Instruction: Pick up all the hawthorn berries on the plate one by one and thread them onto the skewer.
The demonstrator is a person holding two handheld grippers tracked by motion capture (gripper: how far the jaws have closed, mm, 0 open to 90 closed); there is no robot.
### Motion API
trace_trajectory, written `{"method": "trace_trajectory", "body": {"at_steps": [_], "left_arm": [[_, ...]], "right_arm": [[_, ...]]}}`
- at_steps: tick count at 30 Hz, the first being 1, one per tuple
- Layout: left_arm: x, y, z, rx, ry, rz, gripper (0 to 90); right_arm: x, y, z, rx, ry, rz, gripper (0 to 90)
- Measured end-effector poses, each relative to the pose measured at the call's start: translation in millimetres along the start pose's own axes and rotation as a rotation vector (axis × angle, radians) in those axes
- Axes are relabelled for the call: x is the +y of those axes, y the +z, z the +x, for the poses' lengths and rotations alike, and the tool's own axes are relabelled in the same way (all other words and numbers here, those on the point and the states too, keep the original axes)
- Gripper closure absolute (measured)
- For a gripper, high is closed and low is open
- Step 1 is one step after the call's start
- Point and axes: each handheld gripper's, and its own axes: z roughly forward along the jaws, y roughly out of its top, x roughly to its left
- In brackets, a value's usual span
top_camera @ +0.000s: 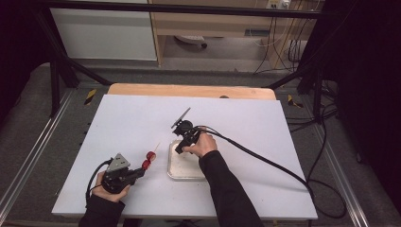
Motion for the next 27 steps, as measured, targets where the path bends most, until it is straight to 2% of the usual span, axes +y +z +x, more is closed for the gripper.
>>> {"method": "trace_trajectory", "body": {"at_steps": [9, 19, 27], "left_arm": [[1.5, 0.5, -6.3, -0.005, 0.017, -0.003, 88.1], [3.3, 1.9, -16.8, -0.015, 0.031, -0.018, 88.1], [3.9, 5.4, -24.7, -0.018, 0.039, -0.017, 88.1]], "right_arm": [[-8.4, -22.2, 8.7, -0.006, 0.035, -0.045, 62.2], [-33.5, -37.4, 11.2, 0.026, 0.087, -0.147, 62.3], [-57.6, -41.4, 9.3, 0.069, 0.152, -0.271, 62.3]]}}
